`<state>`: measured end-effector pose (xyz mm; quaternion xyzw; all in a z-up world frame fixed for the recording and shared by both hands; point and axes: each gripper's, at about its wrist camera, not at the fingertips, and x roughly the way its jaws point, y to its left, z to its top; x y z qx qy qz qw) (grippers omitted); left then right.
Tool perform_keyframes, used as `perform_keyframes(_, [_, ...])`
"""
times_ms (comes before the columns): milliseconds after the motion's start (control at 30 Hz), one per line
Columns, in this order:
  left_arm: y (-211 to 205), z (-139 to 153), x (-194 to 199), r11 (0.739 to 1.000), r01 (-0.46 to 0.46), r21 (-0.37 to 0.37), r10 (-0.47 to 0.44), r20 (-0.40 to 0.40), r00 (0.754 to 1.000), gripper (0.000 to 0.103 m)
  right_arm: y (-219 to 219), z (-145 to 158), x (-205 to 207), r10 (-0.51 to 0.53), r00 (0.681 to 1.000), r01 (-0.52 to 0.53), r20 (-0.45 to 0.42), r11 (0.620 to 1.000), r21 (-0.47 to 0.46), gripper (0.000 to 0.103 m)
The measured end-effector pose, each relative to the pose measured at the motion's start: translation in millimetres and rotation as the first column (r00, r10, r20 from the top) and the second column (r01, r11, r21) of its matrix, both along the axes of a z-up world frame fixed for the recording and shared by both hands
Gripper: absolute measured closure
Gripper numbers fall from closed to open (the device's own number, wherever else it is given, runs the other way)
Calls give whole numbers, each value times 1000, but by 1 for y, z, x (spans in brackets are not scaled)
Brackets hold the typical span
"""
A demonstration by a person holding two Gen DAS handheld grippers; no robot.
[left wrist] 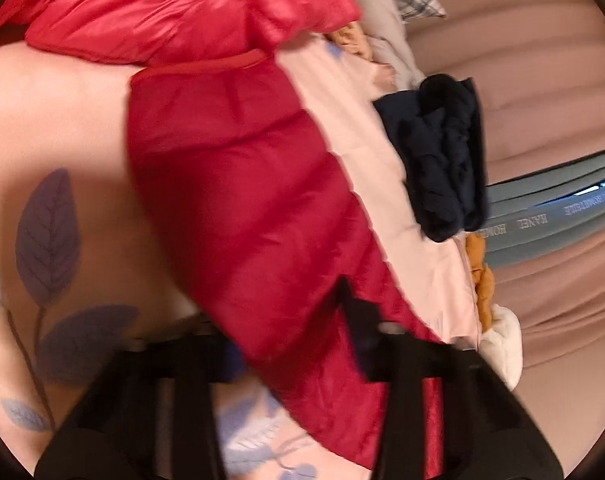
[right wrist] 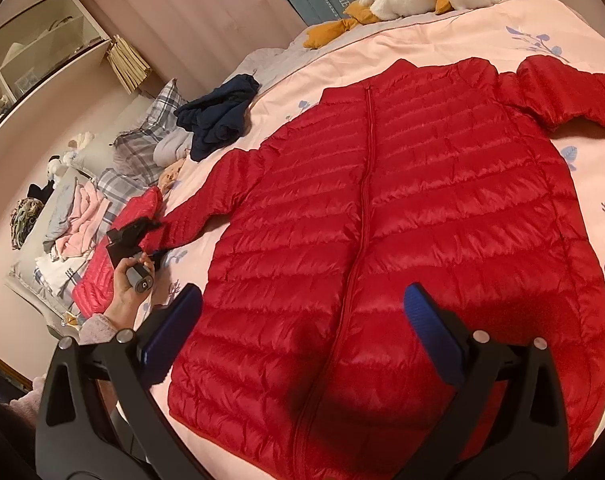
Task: Fold large clothes
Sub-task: 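Grasp the cuff of the sleeve nearest the left tool with the left tool, then lift the sleeve and fold it across the jacket body, then open the left tool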
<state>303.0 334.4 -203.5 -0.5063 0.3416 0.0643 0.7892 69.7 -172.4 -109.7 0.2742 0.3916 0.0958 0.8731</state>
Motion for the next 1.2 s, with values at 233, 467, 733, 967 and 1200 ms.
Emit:
perform_keyframes(233, [-7, 19, -3, 993, 52, 110, -51, -10, 999, 92, -2, 3, 3, -9, 1000, 9, -15, 1000, -10, 2])
perform_keyframes(467, [-51, 87, -14, 935, 148, 323, -177, 61, 982, 92, 0, 13, -8, -12, 1000, 12, 9, 1000, -13, 2])
perform_keyframes(733, [-166, 166, -35, 758, 284, 587, -408, 87, 909, 92, -7, 19, -31, -24, 999, 24, 37, 1000, -2, 2])
perform_keyframes(967, [-261, 179, -52, 609, 374, 699, -536, 17, 844, 92, -27, 25, -55, -68, 996, 69, 61, 997, -18, 2])
perform_keyframes(1200, [-329, 173, -68, 506, 428, 748, -613, -37, 789, 92, -50, 21, -74, -119, 991, 119, 68, 993, 1, 2])
